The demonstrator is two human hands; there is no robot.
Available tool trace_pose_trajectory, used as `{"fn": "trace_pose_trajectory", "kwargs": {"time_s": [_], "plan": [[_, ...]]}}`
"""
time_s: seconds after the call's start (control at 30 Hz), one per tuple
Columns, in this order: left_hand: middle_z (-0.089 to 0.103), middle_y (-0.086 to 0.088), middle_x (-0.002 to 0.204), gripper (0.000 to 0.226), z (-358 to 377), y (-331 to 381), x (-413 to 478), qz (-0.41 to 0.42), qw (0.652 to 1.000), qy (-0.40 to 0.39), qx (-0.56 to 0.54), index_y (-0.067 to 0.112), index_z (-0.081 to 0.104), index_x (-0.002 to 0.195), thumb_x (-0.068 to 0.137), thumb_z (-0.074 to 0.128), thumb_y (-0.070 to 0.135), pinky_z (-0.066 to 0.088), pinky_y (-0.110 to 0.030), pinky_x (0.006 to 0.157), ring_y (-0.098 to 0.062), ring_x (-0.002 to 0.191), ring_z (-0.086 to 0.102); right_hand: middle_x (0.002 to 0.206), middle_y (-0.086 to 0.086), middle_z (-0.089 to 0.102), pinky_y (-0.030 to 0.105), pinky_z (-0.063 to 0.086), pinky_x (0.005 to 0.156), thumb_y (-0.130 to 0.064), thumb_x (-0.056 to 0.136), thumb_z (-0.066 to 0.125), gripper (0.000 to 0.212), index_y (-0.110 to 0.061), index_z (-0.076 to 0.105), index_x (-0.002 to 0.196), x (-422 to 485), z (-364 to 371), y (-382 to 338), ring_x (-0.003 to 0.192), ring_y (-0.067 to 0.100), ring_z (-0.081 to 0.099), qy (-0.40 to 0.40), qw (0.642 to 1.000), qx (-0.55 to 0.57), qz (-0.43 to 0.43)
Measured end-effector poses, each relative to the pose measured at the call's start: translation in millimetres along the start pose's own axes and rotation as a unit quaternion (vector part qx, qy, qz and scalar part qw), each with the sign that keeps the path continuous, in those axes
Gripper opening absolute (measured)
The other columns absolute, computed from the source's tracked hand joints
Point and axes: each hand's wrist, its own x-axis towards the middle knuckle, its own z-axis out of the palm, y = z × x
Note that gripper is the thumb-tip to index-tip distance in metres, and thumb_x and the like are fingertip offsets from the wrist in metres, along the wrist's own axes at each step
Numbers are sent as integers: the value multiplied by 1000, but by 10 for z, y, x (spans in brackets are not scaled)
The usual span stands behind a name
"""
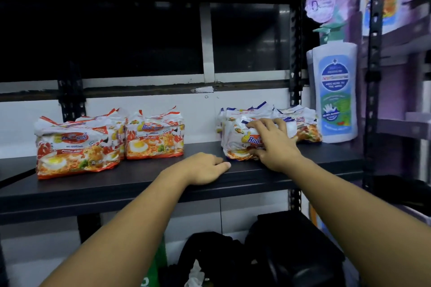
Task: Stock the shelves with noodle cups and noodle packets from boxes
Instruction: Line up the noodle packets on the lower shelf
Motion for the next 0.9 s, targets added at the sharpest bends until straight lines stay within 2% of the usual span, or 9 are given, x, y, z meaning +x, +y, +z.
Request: {"fn": "trace_pose_trajectory", "kwargs": {"time_s": [0.07, 0.17, 0.33, 0.47, 0.6, 0.67, 0.77, 0.83, 0.9], "plan": [[38, -6, 163, 61, 41, 260, 204, -1, 1000, -25, 5, 25, 41, 158, 108, 27, 58, 29, -38, 118, -25, 148, 37, 154, -13, 29, 59, 47, 91, -36, 89, 75, 69, -46, 32, 143, -24, -72, 230, 145, 22, 10, 7, 1000, -11, 11], [35, -9, 164, 64, 94, 494, 454, -11, 999, -50, 6, 19, 38, 158, 108, 24, 56, 29, -38, 116, -26, 148, 37, 153, -11, 33, 59, 46, 96, -36, 88, 76, 70, -45, 33, 143, -14, -170, 615, 143, 22, 14, 5, 999, -26, 32], [29, -3, 168, 74, 153, 534, 797, -37, 997, -67, 3, 26, 35, 159, 100, 26, 70, 26, -43, 120, -24, 151, 32, 157, -12, 28, 67, 42, 98, -31, 89, 77, 72, -46, 31, 143, 86, -262, 1155, 148, 20, 8, -21, 996, -31, 83], [24, 0, 170, 77, 167, 610, 940, -41, 996, -74, -14, 27, 31, 161, 99, 27, 73, 22, -44, 120, -24, 154, 25, 160, -16, 16, 83, 20, 106, -21, 92, 69, 75, -47, 26, 147, 227, -141, 1336, 153, 20, -8, -36, 993, -33, 104], [24, 4, 170, 81, 210, 581, 1054, -40, 996, -71, -18, 31, 31, 161, 95, 27, 78, 22, -45, 121, -24, 154, 25, 163, -18, 9, 83, 7, 110, -9, 88, 62, 80, -48, 26, 147, 363, -45, 1408, 153, 21, -24, -43, 993, -11, 106], [22, 3, 170, 80, 217, 572, 1077, -43, 996, -70, -18, 29, 29, 162, 97, 27, 77, 21, -45, 122, -23, 155, 24, 163, -20, 7, 84, 2, 109, -10, 86, 64, 80, -49, 27, 144, 393, -4, 1471, 151, 21, -30, -38, 995, 6, 95], [25, 0, 169, 76, 208, 605, 1076, -38, 997, -67, -9, 26, 29, 161, 101, 26, 72, 23, -42, 120, -24, 153, 27, 165, -19, -8, 84, -9, 106, -15, 77, 67, 90, -54, 22, 144, 402, 24, 1486, 150, 24, -35, -21, 996, -7, 81], [27, -2, 169, 75, 196, 630, 1059, -38, 997, -68, -6, 24, 30, 161, 102, 26, 69, 25, -41, 119, -24, 152, 29, 163, -12, -4, 85, -11, 105, -22, 71, 69, 95, -53, 20, 145, 380, 10, 1446, 152, 29, -27, 23, 996, -18, 81], [30, -3, 167, 73, 189, 637, 1049, -37, 997, -68, -6, 23, 32, 160, 102, 27, 69, 27, -40, 118, -23, 151, 31, 153, -3, 12, 85, -1, 108, -36, 69, 75, 89, -45, 27, 144, 319, -7, 1419, 151, 34, -5, 92, 991, -45, 88]]}}
